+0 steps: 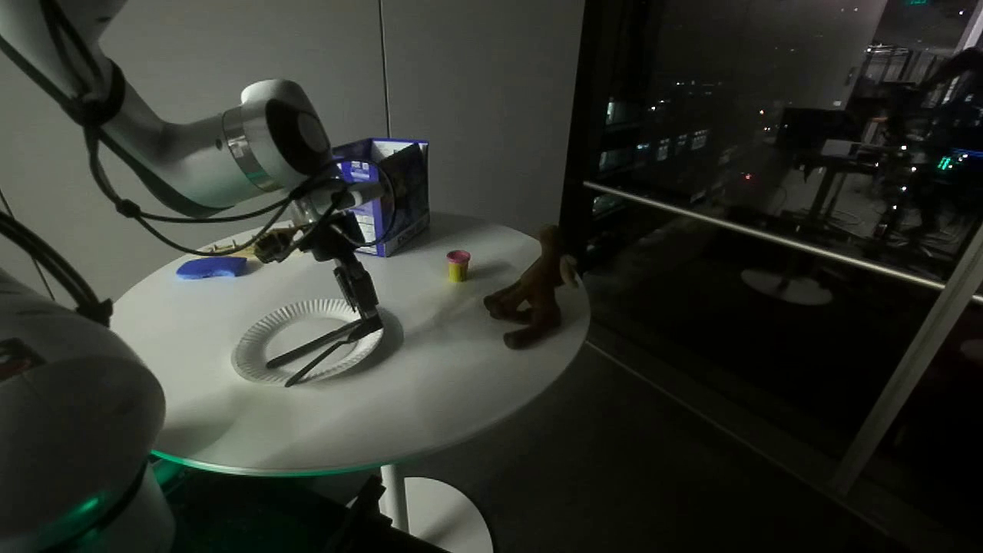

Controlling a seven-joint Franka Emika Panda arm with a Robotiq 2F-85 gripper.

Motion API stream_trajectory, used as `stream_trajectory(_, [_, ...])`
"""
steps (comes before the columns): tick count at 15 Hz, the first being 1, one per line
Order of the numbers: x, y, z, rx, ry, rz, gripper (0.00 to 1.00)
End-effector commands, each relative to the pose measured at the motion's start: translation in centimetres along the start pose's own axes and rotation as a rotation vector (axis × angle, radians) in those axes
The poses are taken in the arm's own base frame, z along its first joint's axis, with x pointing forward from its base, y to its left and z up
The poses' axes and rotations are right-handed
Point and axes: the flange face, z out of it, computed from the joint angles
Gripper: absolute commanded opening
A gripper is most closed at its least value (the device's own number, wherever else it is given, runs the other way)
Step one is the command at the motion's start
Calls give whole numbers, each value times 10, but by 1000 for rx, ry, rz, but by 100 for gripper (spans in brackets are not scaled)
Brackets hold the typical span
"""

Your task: Put the radish in the blue box then put the knife and spoon on the white plate.

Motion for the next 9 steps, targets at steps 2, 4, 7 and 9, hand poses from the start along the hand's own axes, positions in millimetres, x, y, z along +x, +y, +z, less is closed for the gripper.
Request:
stream_trajectory(2, [-20, -20, -11, 18, 44, -87, 15])
stream_trajectory(4, [-26, -27, -14, 40, 47, -121, 15])
stream_trajectory(7, [-31, -31, -17, 41, 64, -129, 36])
stream_trajectory(9, [-34, -33, -18, 45, 59, -136, 61])
